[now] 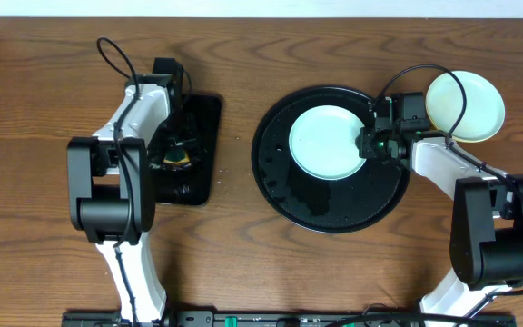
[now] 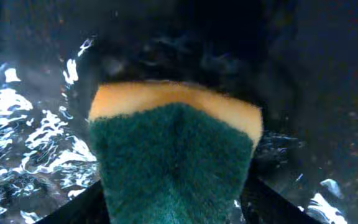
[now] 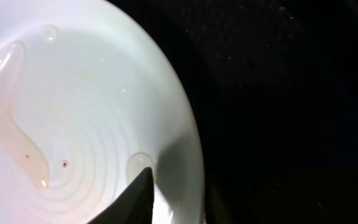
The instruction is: Clean dirty plates on tray and stack at the side
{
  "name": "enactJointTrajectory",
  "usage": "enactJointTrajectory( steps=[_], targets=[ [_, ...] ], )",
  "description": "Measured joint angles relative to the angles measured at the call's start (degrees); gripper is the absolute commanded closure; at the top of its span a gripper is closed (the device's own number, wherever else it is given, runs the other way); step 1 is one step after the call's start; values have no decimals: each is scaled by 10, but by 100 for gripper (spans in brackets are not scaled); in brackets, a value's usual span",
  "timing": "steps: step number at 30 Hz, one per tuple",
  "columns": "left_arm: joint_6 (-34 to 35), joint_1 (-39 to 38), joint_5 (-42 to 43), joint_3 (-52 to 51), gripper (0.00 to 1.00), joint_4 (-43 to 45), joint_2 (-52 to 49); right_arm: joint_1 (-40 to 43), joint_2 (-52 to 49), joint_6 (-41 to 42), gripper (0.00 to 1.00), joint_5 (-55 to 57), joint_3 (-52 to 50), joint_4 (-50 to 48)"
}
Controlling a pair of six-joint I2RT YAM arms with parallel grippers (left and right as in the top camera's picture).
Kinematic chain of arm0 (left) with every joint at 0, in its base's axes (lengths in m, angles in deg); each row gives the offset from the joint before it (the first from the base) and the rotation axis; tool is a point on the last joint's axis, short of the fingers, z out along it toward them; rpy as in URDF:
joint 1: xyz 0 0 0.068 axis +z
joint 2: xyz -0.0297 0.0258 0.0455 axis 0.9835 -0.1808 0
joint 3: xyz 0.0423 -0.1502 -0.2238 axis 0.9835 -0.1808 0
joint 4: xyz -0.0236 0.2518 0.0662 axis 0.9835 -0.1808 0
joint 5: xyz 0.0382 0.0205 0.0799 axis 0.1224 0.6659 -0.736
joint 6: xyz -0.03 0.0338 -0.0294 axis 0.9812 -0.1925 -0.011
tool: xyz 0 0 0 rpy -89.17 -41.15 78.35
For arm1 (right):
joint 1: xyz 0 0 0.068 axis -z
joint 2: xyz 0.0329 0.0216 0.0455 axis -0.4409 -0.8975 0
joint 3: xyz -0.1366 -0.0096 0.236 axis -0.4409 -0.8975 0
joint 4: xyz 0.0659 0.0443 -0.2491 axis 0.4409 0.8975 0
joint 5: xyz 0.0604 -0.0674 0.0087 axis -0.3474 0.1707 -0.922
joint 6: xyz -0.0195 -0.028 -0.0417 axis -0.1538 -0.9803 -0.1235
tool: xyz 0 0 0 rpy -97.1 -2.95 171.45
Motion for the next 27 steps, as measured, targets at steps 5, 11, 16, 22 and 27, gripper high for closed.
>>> enactJointTrajectory(
  steps=[5, 11, 16, 22, 27],
  targets=[
    [0, 0, 0, 0, 20, 0, 0, 0, 0, 2, 94, 9, 0, 1],
    [0, 0, 1, 0, 16, 0, 0, 0, -1, 0, 99, 4, 0, 0],
    [0, 0, 1, 0, 16, 0, 0, 1, -2, 2, 99, 4, 0, -8],
    [-1, 0, 1, 0, 15, 0, 0, 0, 38, -6, 99, 26, 7, 47],
    [-1, 0, 1, 0, 14, 0, 0, -28, 177, -55, 99, 127, 23, 85]
  ],
)
